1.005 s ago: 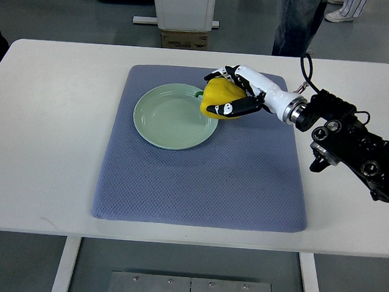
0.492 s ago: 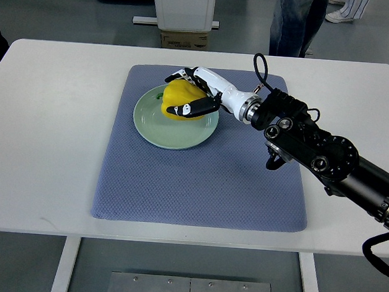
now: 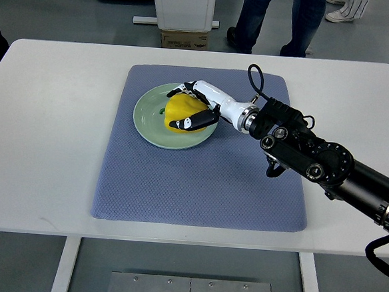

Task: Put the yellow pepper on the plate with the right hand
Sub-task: 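Lower the pepper onto the green plate with the right hand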

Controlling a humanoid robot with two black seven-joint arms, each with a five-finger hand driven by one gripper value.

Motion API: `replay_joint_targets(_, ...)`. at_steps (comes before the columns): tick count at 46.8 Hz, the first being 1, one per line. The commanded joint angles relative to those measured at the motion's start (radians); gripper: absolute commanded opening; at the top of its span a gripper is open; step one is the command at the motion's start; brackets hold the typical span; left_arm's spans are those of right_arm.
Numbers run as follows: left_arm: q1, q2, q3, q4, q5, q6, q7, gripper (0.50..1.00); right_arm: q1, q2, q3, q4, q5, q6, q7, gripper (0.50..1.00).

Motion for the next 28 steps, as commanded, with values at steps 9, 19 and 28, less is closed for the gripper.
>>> replay_joint_targets(9, 0.000, 0.000, 0.000, 0.000, 0.000, 0.000, 0.000, 1.000, 0.000, 0.000, -0.025, 0.005, 0.000, 0.000, 0.000, 0.500)
replay_joint_targets(19, 0.000, 0.000, 0.000, 0.000, 0.000, 0.000, 0.000, 1.000, -0.004, 0.000, -0.025, 0.005, 0.005, 0.002, 0.000, 0.801)
replay_joint_targets(28, 0.000, 0.000, 0.000, 0.000, 0.000, 0.000, 0.000, 1.000, -0.009, 0.000, -0.023, 0.008, 0.014, 0.002, -0.003, 0.991)
